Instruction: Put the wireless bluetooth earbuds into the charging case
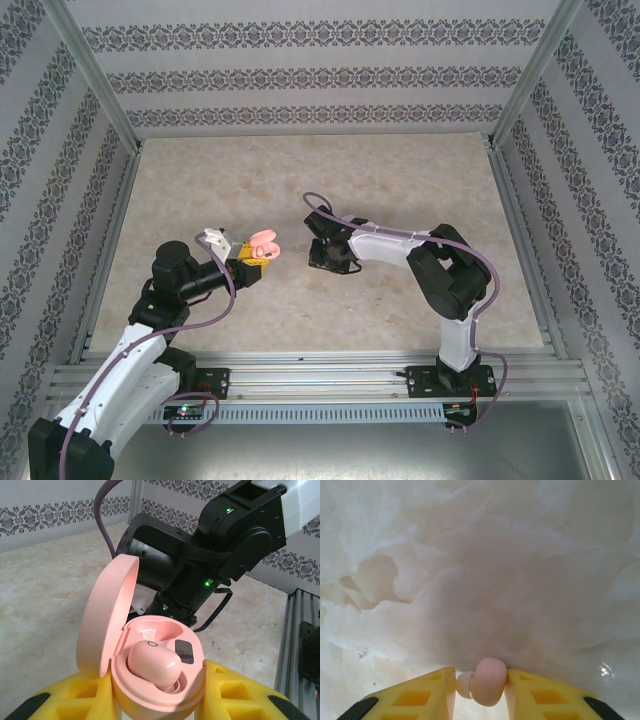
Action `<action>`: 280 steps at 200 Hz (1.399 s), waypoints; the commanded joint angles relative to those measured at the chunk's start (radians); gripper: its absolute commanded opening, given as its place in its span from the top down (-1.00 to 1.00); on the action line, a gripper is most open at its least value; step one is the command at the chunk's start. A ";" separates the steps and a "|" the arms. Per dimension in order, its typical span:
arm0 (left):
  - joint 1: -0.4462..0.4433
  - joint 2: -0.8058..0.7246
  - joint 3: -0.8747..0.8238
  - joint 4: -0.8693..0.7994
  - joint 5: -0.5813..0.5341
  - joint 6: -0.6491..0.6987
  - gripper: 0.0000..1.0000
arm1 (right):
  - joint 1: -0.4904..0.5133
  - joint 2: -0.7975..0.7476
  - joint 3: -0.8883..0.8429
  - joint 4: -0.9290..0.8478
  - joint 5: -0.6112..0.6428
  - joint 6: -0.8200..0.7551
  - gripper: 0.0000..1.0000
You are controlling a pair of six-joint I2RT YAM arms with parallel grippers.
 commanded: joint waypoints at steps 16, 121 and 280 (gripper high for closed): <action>0.010 -0.018 -0.009 0.003 0.018 0.004 0.54 | -0.032 0.060 0.048 0.040 0.046 -0.048 0.43; 0.010 -0.016 -0.008 -0.004 0.013 0.011 0.54 | -0.048 0.095 0.143 -0.046 0.035 -0.110 0.19; 0.010 0.004 -0.012 0.035 0.041 -0.007 0.54 | -0.045 -0.022 -0.025 0.076 0.046 0.096 0.29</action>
